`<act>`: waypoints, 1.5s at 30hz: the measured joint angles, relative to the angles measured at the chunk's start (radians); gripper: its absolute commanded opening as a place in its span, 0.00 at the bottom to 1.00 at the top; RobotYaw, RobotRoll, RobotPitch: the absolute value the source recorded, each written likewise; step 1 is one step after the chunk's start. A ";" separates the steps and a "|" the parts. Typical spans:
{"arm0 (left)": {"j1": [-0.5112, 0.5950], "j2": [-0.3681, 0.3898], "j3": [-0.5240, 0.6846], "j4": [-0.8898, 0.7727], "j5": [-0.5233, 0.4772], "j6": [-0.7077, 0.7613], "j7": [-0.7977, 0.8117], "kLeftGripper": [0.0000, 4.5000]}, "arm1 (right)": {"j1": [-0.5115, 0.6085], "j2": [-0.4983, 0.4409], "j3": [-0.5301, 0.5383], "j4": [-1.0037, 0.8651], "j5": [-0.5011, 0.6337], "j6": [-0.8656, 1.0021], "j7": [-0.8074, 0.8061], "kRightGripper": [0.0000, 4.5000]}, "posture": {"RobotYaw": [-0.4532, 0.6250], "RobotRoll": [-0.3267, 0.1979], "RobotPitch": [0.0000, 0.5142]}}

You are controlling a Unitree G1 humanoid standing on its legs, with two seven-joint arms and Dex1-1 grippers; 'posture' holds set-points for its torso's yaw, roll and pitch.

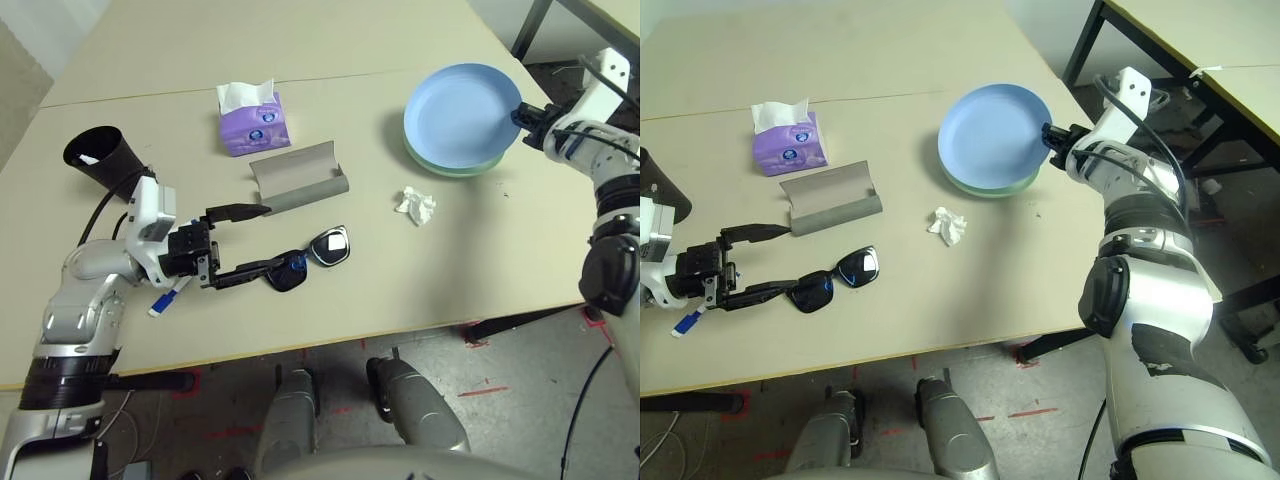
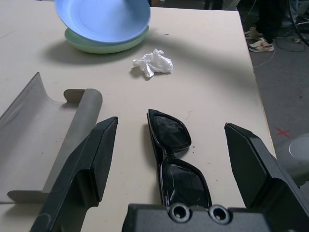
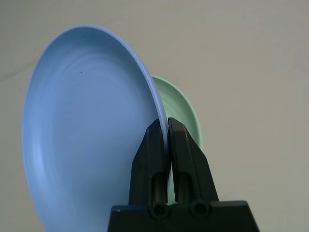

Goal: Organize and tidy the items on the table.

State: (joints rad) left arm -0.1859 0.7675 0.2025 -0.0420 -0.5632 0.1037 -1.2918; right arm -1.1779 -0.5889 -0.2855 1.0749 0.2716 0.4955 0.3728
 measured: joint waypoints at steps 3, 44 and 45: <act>0.000 0.001 0.000 0.000 0.000 0.000 0.001 1.00 | 0.006 -0.003 0.017 0.000 -0.021 -0.005 0.010 0.19 | 0.25 0.62 0.41; -0.024 0.025 -0.006 0.085 0.012 -0.042 -0.081 1.00 | 0.677 -0.022 0.252 -1.117 0.143 0.331 0.403 1.00 | 0.22 0.62 0.42; -0.024 0.025 -0.006 0.085 0.012 -0.042 -0.079 1.00 | 0.672 -0.012 0.261 -1.111 0.142 0.325 0.403 1.00 | 0.22 0.62 0.42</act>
State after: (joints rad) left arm -0.2104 0.7925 0.1963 0.0431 -0.5509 0.0613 -1.3706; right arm -0.5060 -0.6006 -0.0249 -0.0359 0.4133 0.8201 0.7753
